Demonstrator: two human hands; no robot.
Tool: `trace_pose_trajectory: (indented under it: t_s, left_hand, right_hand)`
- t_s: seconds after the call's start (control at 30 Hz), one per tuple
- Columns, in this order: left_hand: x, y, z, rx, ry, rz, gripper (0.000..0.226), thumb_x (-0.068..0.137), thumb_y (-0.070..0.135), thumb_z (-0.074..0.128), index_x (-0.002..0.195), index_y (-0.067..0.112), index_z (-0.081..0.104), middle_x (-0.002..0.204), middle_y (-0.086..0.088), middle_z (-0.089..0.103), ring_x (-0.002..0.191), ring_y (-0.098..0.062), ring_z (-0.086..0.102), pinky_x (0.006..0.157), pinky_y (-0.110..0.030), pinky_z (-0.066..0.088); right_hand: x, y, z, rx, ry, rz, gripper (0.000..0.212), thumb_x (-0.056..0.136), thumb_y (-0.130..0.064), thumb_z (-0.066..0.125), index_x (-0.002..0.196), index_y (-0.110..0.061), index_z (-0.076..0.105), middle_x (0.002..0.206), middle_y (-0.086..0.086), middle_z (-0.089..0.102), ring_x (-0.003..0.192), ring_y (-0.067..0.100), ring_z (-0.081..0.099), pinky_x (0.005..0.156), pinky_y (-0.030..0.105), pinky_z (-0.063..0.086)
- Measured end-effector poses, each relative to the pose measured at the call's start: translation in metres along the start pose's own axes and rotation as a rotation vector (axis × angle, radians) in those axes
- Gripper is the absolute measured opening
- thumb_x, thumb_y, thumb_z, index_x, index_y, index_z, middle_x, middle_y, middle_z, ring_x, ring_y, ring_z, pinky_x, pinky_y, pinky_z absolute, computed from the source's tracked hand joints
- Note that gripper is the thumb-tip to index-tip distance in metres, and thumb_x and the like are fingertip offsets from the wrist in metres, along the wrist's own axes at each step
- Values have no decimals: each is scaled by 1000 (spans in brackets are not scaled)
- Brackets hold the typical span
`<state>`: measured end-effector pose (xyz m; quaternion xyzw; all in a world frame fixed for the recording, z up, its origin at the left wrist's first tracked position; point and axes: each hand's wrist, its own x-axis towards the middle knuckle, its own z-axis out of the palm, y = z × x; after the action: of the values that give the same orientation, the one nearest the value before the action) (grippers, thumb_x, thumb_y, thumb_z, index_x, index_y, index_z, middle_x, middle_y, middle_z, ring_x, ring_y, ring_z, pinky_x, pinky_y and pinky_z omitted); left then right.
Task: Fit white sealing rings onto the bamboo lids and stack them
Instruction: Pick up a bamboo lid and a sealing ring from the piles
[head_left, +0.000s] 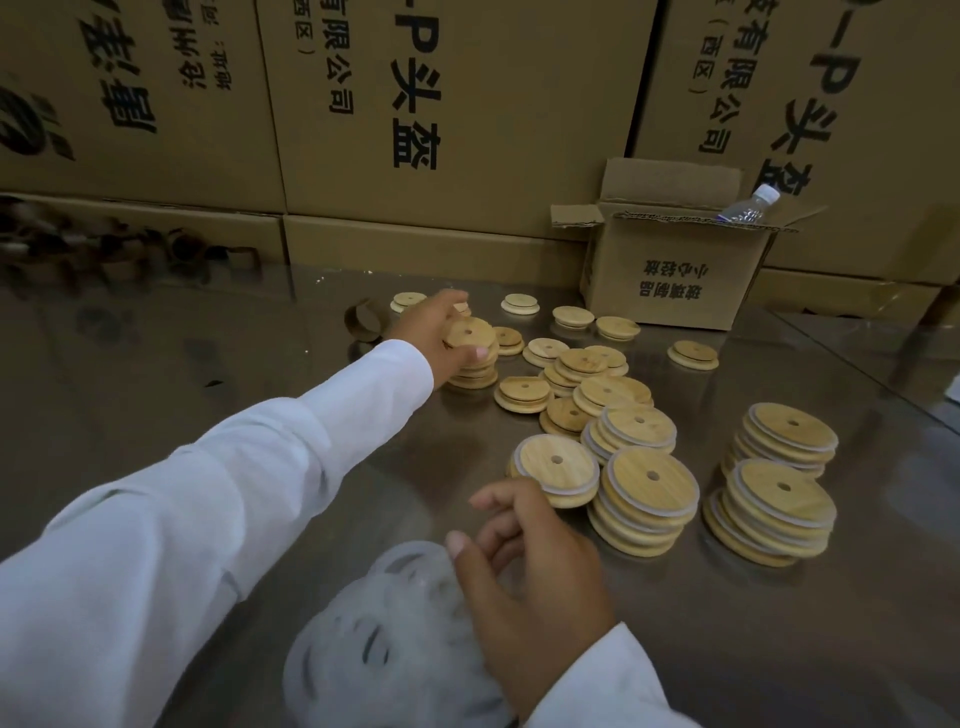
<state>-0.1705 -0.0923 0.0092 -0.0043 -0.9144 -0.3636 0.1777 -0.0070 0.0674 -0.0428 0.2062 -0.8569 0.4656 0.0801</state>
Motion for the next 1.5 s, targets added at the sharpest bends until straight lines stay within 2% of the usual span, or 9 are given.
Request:
trace_pose_trajectory:
  t_s: [0.27,0.37,0.53,0.67,0.83,1.03,1.2,1.3,1.5]
  left_hand:
    - [-112,30,-44,-228,30,321,72,64,17,81,123,34,45,116,8,57,112,-6,51,97,-23,38]
    - [-148,34,-43,-230,-2,375,74,62,16,82,121,39,43,118,11,57,115,-5,50,100,-24,38]
    - [-170,26,-34,-181,0,454,76,62,16,82,118,43,39,116,25,48,115,-5,47,98,-17,37]
    - [-170,17,-30,-410,-157,183,85,60,33,83,127,39,32,127,15,43,118,3,43,94,-10,36]
    - [-167,8,-29,-704,-123,-35,26,65,37,65,80,16,64,76,6,68,74,-6,61,74,-19,48]
    - [-160,0,-27,-807,-75,-132,10,75,23,65,74,14,64,66,4,67,65,-12,60,68,-29,51]
    - [-155,-8,-28,-754,31,-229,10,82,19,65,75,13,62,72,-5,67,72,-20,63,74,-37,54]
    - [-154,-8,-26,-786,29,-251,13,81,19,65,71,13,60,72,-7,66,75,-26,62,79,-42,53]
    - [-153,-10,-25,-923,22,-306,16,84,13,61,70,9,54,79,-9,65,77,-22,64,60,-29,57]
  right_hand:
    - [9,-14,-12,385,211,227,36,85,-38,54,117,-26,46,84,-6,64,71,3,62,67,15,48]
    - [12,-19,-19,573,213,290,23,89,-35,48,100,-16,57,75,1,68,55,5,61,51,9,45]
    - [9,-21,-19,529,85,223,27,89,-22,55,65,-12,60,52,1,65,49,12,57,57,20,48]
    - [9,-15,-18,509,141,196,22,88,-23,57,68,-14,63,51,0,63,49,9,58,55,19,48]
    - [9,-11,-13,474,52,117,15,85,-24,59,83,-11,65,56,-4,63,49,7,57,57,16,47]
    - [9,-4,-9,221,74,113,37,69,-59,51,86,-26,58,71,-2,64,64,12,58,64,22,46]
    - [8,9,-8,-192,-69,101,3,83,-33,60,82,-31,63,78,-9,57,62,1,47,58,12,34]
    - [8,11,-6,-243,-109,68,17,84,-33,60,99,-29,68,84,-9,51,69,0,45,65,17,33]
    - [7,7,-5,-238,-199,6,17,85,-34,59,99,-42,66,87,-9,44,82,5,44,69,16,34]
